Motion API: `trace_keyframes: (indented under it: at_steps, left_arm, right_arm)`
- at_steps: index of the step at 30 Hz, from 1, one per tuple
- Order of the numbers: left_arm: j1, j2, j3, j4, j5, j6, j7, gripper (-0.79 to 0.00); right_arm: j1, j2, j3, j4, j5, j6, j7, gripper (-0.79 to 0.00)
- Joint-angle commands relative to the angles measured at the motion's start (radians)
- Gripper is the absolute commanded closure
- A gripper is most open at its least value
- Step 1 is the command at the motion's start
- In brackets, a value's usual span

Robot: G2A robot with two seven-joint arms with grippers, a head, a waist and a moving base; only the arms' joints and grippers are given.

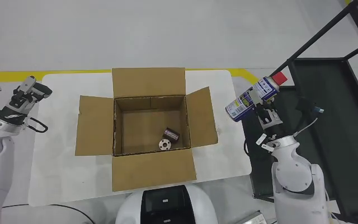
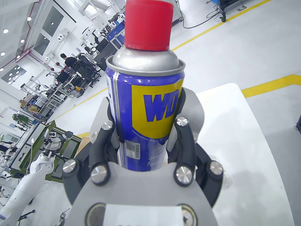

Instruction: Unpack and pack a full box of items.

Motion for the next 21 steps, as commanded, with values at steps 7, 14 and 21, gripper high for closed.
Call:
trace_keyframes:
  at_steps: [7, 14, 21]
  left_arm:
    - [0.000, 0.000, 0.000, 0.000, 0.000, 0.000, 0.000, -0.785]
    - [0.000, 0.000, 0.000, 0.000, 0.000, 0.000, 0.000, -0.785]
    - [0.000, 0.000, 0.000, 0.000, 0.000, 0.000, 0.000, -0.785]
  right_arm:
    - [0.086, 0.004, 0.011, 0.260, -0.088, 0.052, -0.119, 0.000]
    - [0.216, 0.003, -0.071, 0.603, -0.251, -0.040, -0.387, 0.000]
    - [0.301, 0.006, -0.144, 0.841, -0.549, -0.042, -0.706, 0.000]
